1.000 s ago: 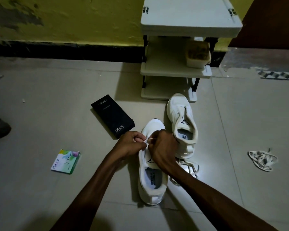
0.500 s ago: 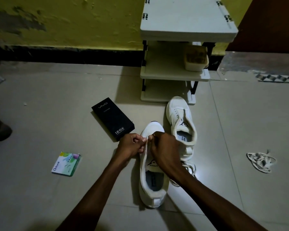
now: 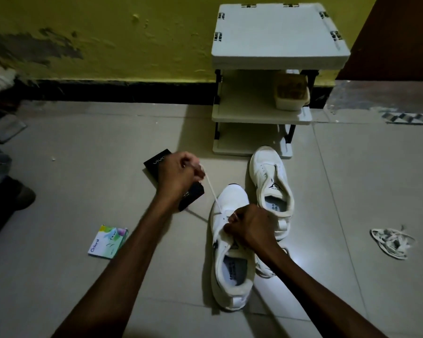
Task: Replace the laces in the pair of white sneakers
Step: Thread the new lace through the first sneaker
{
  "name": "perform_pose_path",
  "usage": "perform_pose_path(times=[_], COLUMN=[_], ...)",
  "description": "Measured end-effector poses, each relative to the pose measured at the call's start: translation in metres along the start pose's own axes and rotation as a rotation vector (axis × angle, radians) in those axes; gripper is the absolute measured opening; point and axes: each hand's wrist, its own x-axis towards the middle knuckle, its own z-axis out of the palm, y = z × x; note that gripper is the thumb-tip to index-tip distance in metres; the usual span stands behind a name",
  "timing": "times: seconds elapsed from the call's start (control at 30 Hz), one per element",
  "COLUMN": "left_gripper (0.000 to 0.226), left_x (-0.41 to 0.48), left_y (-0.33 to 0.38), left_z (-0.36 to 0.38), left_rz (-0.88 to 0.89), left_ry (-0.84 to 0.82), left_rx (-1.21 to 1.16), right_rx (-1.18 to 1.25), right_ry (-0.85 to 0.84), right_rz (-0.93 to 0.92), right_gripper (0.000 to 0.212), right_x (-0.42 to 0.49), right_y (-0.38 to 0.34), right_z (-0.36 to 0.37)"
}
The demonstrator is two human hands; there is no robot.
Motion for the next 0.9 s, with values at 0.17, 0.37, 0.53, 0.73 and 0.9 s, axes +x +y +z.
perform_pose_path(times=[0.17, 0.37, 0.53, 0.73, 0.9], left_gripper=[0.024, 0.03, 0.05, 0.042, 0.044], left_x=[-0.003, -0.039, -0.051, -0.043, -0.056], left_y=[0.08, -0.014, -0.056, 0.01, 0.13], left_z=[-0.022, 0.033, 0.039, 0.011, -0.026], left_rz=[0.01, -0.056, -0.079, -0.07, 0.29], left_ry=[-0.234, -0.428, -0.431, -0.333, -0.555], left_rx=[-0.613, 0.928, 1.076, -0.143, -0.851], right_rx=[0.086, 0.07, 0.036, 0.095, 0.087], right_ry=[0.002, 0.067, 0.061, 0.129, 0.106], right_rz=[-0.003, -0.038, -0.052, -0.077, -0.039], right_gripper=[0.032, 0.023, 0.023, 0.027, 0.022], right_x=[0.005, 0.004, 0.002, -0.001, 0.003], right_y=[0.009, 0.011, 0.013, 0.016, 0.017], right_z=[0.008, 0.014, 0.016, 0.022, 0.024])
